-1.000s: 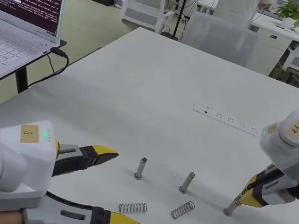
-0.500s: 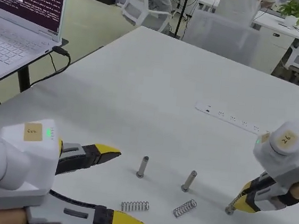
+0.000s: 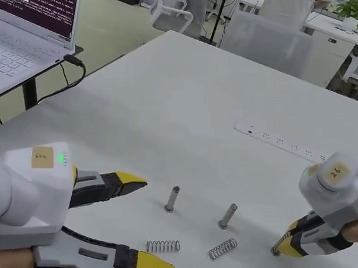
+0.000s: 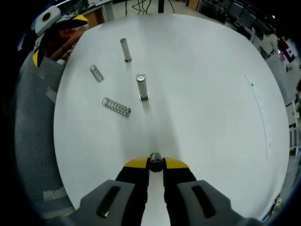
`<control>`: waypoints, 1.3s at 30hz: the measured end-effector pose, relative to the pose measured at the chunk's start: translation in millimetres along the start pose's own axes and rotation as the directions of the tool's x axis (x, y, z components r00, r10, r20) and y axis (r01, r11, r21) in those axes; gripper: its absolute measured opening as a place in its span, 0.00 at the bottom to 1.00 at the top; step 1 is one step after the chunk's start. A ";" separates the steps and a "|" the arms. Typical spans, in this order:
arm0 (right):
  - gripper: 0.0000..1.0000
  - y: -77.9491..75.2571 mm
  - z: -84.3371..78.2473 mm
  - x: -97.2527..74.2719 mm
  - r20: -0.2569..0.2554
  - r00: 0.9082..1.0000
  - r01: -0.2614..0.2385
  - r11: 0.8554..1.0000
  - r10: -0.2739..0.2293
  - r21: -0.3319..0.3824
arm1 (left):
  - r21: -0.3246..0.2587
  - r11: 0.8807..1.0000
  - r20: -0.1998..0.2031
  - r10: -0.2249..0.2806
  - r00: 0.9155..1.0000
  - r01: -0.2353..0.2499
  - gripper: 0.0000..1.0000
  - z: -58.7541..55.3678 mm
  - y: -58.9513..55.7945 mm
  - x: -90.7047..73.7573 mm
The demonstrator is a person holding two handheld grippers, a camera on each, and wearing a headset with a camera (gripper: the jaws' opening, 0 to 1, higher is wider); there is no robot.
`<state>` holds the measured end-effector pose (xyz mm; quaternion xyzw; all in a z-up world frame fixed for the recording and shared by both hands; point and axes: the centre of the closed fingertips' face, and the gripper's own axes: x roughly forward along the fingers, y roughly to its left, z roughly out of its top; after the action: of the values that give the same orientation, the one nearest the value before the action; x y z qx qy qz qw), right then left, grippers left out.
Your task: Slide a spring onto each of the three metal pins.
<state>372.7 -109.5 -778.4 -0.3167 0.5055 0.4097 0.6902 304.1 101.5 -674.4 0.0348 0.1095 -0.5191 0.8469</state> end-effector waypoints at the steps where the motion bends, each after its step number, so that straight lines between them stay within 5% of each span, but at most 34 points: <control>1: 0.09 -0.1 0.1 0.1 0.000 1.000 -0.001 1.000 0.001 0.001 | 0.001 1.000 -0.001 -0.001 1.000 0.001 0.70 -0.1 -0.1 0.3; 13: 0.20 1.0 -1.1 -1.5 0.001 1.000 0.023 1.000 -0.023 -0.017 | 0.005 1.000 -0.004 -0.013 1.000 0.013 0.70 -0.5 -2.8 2.2; 26: 0.25 3.5 10.1 -24.8 0.088 0.994 0.071 0.997 -0.070 -0.015 | 0.014 0.999 -0.005 -0.035 0.999 0.035 0.68 1.7 -5.7 5.5; 39: 0.26 15.2 30.3 -62.7 0.179 0.977 0.125 0.991 -0.117 -0.038 | 0.014 0.998 -0.012 -0.057 0.998 0.058 0.67 -0.1 -8.7 10.2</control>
<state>362.9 -92.1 -709.9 -0.3263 0.4119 0.4056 0.7479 300.8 88.7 -676.3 0.0410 0.1117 -0.5438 0.8307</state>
